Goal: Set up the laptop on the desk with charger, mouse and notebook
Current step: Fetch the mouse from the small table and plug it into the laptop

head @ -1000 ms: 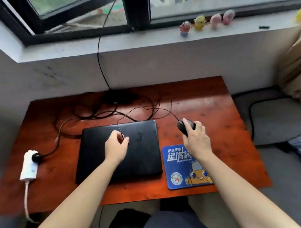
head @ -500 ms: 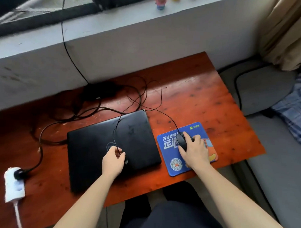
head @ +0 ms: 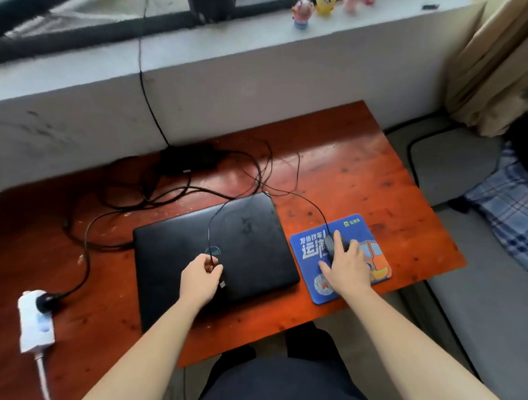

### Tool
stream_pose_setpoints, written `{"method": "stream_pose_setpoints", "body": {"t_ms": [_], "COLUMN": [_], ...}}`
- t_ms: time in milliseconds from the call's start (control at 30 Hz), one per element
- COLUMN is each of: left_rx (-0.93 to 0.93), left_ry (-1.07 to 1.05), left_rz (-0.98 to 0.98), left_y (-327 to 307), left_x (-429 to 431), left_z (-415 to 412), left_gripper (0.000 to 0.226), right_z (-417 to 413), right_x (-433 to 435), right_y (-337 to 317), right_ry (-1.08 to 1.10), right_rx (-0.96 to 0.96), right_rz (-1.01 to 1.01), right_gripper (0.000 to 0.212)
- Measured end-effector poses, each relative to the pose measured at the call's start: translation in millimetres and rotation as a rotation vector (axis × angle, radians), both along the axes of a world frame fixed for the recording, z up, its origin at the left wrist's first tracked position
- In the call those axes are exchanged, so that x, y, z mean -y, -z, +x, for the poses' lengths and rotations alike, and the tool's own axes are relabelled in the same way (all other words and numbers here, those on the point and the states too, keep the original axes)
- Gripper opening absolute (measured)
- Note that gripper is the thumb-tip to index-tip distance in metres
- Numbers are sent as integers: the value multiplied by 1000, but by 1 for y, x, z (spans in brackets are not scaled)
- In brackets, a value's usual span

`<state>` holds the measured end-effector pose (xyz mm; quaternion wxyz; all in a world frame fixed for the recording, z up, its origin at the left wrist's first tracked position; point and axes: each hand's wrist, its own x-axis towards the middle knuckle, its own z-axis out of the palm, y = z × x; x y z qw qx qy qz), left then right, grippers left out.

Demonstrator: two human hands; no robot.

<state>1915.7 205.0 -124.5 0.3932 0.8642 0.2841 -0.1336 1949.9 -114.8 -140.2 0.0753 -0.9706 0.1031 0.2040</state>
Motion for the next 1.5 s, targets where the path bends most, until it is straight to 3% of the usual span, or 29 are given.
{"method": "stream_pose_setpoints", "body": {"t_ms": [267, 433, 600, 700, 800, 967, 1100, 1267, 1367, 1500], "left_rx": [368, 631, 477, 440, 407, 316, 266, 259, 259, 248], "left_ry": [-287, -739, -894, -964, -1006, -1072, -1128, -1218, -1241, -1163], "left_rz": [16, -26, -190, -351, -508, -598, -619, -582, -557, -437], "left_y": [-70, -89, -54, -29, -14, 2, 19, 30, 34, 47], "left_x": [-84, -158, -200, -210, -211, -207, -205, -198, -196, -204], "left_z": [34, 12, -19, -33, -36, -33, -27, -26, -26, -25], "left_gripper": [19, 26, 23, 22, 20, 21, 33, 42, 39, 26], "right_z": [39, 44, 21, -1, -11, -9, 0, 18, 29, 33], "right_x": [-91, -187, -239, -250, -252, -253, -267, -300, -327, -344], "right_y": [-38, -48, -31, -12, -2, -8, -2, 14, 21, 39], "right_ry": [-209, -477, -726, -804, -813, -783, -726, -897, -989, -1028], "right_rx": [107, 84, -68, -165, -139, -107, 32, 108, 105, 118], "right_rz": [-24, 34, 117, 15, -48, -26, 81, 209, 272, 190], "right_gripper": [80, 73, 69, 74, 80, 76, 60, 62, 65, 67]}}
